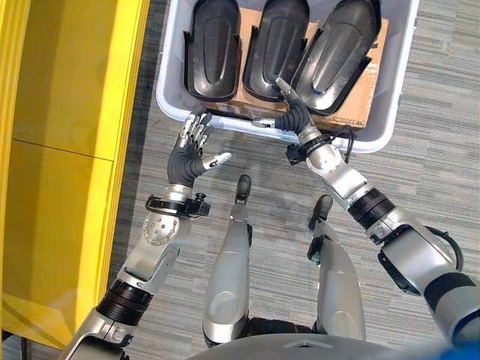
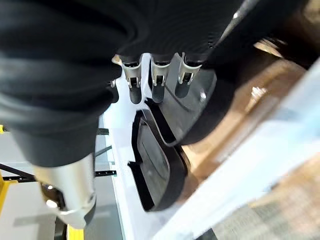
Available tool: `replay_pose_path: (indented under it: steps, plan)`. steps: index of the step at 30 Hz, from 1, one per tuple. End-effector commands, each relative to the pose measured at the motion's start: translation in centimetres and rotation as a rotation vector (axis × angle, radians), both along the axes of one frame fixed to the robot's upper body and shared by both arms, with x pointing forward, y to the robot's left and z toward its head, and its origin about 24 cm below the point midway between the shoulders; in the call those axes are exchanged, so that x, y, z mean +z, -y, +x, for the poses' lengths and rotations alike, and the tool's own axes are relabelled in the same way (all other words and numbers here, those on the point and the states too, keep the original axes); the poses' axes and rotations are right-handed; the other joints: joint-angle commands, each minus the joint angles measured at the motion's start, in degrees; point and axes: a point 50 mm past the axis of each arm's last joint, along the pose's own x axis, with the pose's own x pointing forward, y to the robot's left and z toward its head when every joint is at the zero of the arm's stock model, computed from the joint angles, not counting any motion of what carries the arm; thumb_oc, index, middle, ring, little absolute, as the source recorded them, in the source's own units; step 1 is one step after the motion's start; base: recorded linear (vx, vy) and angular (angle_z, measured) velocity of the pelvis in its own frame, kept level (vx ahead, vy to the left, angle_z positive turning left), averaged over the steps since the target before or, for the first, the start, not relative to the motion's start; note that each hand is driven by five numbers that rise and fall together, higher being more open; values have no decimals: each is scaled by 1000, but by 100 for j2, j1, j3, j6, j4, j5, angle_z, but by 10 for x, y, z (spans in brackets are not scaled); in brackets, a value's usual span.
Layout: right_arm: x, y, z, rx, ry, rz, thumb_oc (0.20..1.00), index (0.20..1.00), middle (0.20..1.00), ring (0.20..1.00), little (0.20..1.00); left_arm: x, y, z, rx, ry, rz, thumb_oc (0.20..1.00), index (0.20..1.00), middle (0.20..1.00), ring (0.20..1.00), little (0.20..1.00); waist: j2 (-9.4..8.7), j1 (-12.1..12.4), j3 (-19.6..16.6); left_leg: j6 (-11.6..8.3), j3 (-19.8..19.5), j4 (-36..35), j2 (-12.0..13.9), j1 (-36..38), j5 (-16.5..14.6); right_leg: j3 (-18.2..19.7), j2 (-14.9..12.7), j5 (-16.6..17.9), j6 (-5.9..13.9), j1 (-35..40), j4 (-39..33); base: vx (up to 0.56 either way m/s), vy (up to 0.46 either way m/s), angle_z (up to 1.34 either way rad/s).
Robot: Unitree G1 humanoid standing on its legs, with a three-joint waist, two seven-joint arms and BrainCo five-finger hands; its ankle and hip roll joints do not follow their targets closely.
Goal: Move parts from the plastic box to the shelf.
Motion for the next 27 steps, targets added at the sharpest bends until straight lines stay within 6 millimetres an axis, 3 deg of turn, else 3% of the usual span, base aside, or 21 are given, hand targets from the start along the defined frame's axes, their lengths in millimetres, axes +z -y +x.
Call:
replay_pose_path:
  steps: [1, 6, 10, 19, 27]
  plan:
    - [29, -9, -11, 90, 117, 86, 1000, 1000, 1000, 1000, 1000, 16, -2, -17, -23, 101, 17, 1000, 1000, 1000, 1000, 1000, -83, -3, -101, 189, 275, 356, -97, 167, -679, 292, -469, -243, 238, -177, 350, 0, 0, 0]
    - [45, 1, -23, 85, 210, 134, 1000, 1000, 1000, 1000, 1000, 17, -5, -19, -6, 109, 13, 1000, 1000, 1000, 1000, 1000, -108, -26, -101, 200, 271, 380, -98, 138, -694, 287, -485, -244, 250, -175, 353, 0, 0, 0]
    - [69, 14, -46, 86, 366, 224, 1000, 1000, 1000, 1000, 1000, 18, -5, -20, 10, 117, 16, 1000, 1000, 1000, 1000, 1000, -165, -106, -101, 208, 282, 416, -95, 125, -720, 308, -478, -252, 254, -156, 335, 0, 0, 0]
    - [92, 38, -72, -15, 546, 436, 1000, 1000, 1000, 1000, 1000, 20, -4, -22, 28, 126, 14, 1000, 1000, 1000, 1000, 1000, -212, -271, -103, 221, 350, 439, -89, 149, -759, 380, -466, -221, 273, -151, 295, 0, 0, 0]
    - [90, 58, -61, -282, 602, 462, 1000, 1000, 1000, 1000, 1000, 23, -1, -23, 33, 146, 5, 1000, 1000, 1000, 1000, 1000, -162, -353, -149, 228, 378, 451, -70, 152, -783, 433, -457, -228, 271, -184, 306, 0, 1, -1]
